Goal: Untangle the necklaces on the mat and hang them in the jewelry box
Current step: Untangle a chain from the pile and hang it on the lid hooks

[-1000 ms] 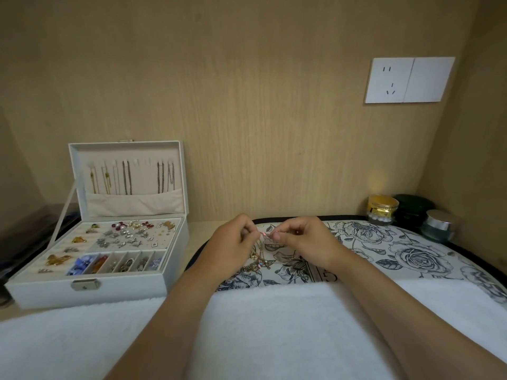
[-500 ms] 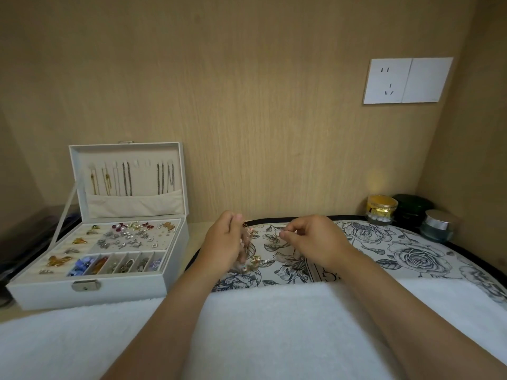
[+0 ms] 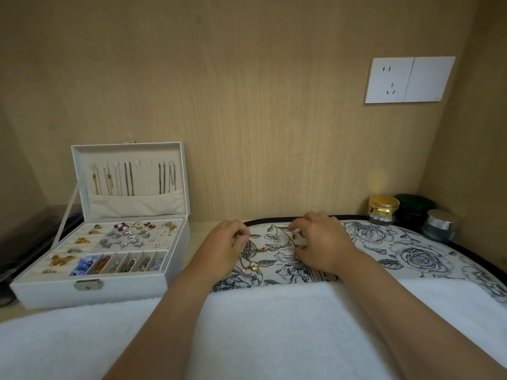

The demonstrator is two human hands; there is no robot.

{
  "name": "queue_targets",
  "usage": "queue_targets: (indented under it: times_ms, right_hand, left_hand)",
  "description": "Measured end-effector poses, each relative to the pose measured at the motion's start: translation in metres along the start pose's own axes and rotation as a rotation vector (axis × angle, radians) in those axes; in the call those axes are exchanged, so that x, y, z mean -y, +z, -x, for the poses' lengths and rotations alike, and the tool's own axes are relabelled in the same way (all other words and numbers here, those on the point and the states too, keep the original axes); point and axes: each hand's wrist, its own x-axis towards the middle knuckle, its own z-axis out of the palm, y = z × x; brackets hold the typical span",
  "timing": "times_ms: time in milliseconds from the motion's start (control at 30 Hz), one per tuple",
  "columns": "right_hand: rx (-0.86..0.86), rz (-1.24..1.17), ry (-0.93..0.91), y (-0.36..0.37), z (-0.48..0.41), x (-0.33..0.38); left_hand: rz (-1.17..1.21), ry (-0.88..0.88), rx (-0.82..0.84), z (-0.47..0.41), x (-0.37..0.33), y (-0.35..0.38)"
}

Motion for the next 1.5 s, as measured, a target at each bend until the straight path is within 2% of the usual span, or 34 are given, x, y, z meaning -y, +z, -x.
queue_targets:
  times_ms: [67,133,300,400,533,600,767,833,933,1000,1100,1267,1500]
  right_hand:
    - [-0.043,-0.108,-0.094,0.001,0.001,0.009]
    - [-0.005,-0.244,-0.151,0.002,0.003,0.02]
    - [0.109,-0.268,-0.242,0.009,0.0,0.03]
    - [0.125,-0.214,-0.223,0.01,0.0,0.028]
    - [0.143,-0.301,-0.055,0.001,0.003,0.015]
    - [0.131,-0.198,-0.006,-0.006,0.003,0.008]
    - [0.159,0.239,0.132,-0.013,0.004,-0.002]
    - [0.111,0.296,0.116,-0.011,0.003,-0.003]
    - [-0.033,0.037,-0.016,-0.006,0.003,0.006]
    - [-0.01,-0.138,-0.118,-0.002,0.003,0.017]
    - [0.073,-0.183,-0.193,0.005,0.001,0.024]
    - [0.111,-0.276,-0.168,0.013,-0.002,0.024]
    - [0.133,-0.906,0.055,0.012,-0.002,0.026]
  left_hand:
    - [-0.005,0.011,0.005,0.002,-0.001,-0.003]
    - [-0.001,0.012,0.045,0.004,-0.006,-0.007]
    - [-0.133,-0.032,0.234,0.012,-0.014,-0.011]
    - [-0.163,-0.041,0.254,0.012,-0.011,-0.015]
    - [-0.303,-0.095,0.243,0.009,-0.003,-0.026]
    - [-0.365,-0.125,0.227,0.008,0.002,-0.03]
    - [-0.487,-0.195,0.191,0.008,0.003,-0.031]
    - [-0.531,-0.177,0.127,0.009,-0.001,-0.027]
    - [-0.375,-0.075,0.031,0.009,-0.013,-0.015]
    - [-0.294,0.037,0.06,0.01,-0.019,-0.002]
    - [-0.268,0.112,0.128,0.009,-0.02,0.012]
    - [-0.206,0.157,0.081,0.007,-0.021,0.015]
    - [0.116,-0.022,0.0,0.004,-0.025,0.017]
